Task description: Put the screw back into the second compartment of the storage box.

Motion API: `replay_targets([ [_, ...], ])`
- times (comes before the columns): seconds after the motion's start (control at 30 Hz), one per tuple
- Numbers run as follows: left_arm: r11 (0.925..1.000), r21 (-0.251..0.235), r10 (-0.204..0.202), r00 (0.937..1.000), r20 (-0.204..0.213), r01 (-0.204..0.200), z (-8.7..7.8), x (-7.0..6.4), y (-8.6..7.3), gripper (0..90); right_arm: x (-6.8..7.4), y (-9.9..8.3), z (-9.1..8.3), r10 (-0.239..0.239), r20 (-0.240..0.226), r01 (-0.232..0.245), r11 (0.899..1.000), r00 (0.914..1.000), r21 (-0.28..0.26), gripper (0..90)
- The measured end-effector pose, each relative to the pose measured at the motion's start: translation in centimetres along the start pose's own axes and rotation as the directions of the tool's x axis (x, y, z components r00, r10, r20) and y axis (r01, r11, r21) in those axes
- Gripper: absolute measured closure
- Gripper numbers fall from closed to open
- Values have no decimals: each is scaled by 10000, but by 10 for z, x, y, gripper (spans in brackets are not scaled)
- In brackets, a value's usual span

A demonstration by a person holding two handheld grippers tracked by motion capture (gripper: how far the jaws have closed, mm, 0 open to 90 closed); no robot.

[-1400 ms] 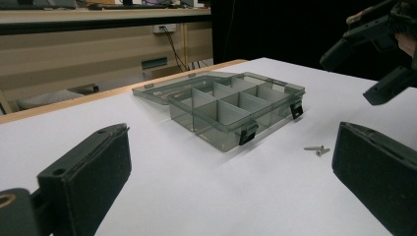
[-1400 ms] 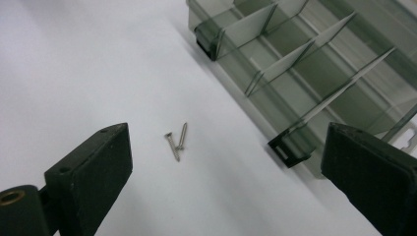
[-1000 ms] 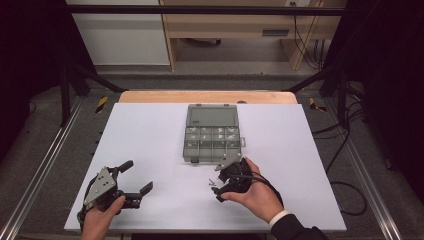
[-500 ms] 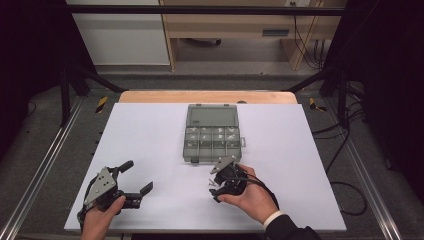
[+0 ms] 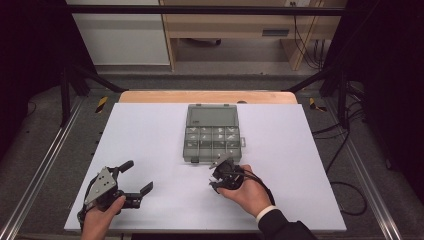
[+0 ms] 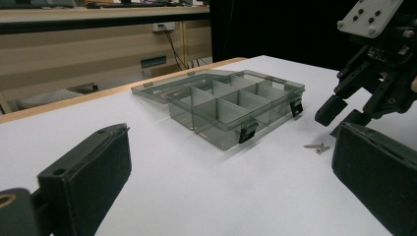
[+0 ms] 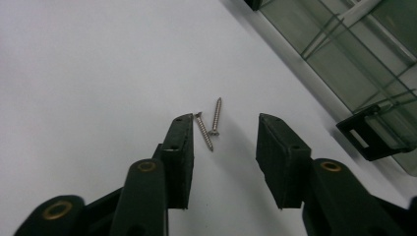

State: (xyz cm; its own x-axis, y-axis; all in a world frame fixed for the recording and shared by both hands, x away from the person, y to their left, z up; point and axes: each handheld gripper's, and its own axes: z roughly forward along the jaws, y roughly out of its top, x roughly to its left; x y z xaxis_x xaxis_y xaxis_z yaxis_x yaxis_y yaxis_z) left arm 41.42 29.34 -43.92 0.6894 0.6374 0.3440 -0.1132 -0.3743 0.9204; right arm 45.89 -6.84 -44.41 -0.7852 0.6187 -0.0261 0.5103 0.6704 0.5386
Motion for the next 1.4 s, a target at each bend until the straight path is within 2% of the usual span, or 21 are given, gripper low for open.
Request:
replay_targets([
  [0.1, 10000, -8, -33, 10000, -19, 33, 0, 0, 0, 13, -3, 4, 1, 81, -62, -81, 9999, 9999, -130, 668],
  [0.23, 10000, 32, 8, 10000, 20, -8, 1, 0, 0, 13, -3, 7, 4, 183, -37, -183, 9997, 9998, -156, 685],
  [0.4, 10000, 30, -12, 10000, 6, 12, 1, 0, 0, 13, -3, 11, 13, 338, -140, -337, 9994, 9993, 86, 737],
  [0.83, 9999, 98, 57, 10000, 9, -57, 1, 0, 0, 13, -4, 13, 21, 679, -194, -673, 9973, 9975, 307, 798],
  [1.4, 9999, 103, 92, 10000, 5, -93, 1, 0, 0, 13, -5, 12, 24, 656, -291, -641, 9967, 9974, 501, 878],
])
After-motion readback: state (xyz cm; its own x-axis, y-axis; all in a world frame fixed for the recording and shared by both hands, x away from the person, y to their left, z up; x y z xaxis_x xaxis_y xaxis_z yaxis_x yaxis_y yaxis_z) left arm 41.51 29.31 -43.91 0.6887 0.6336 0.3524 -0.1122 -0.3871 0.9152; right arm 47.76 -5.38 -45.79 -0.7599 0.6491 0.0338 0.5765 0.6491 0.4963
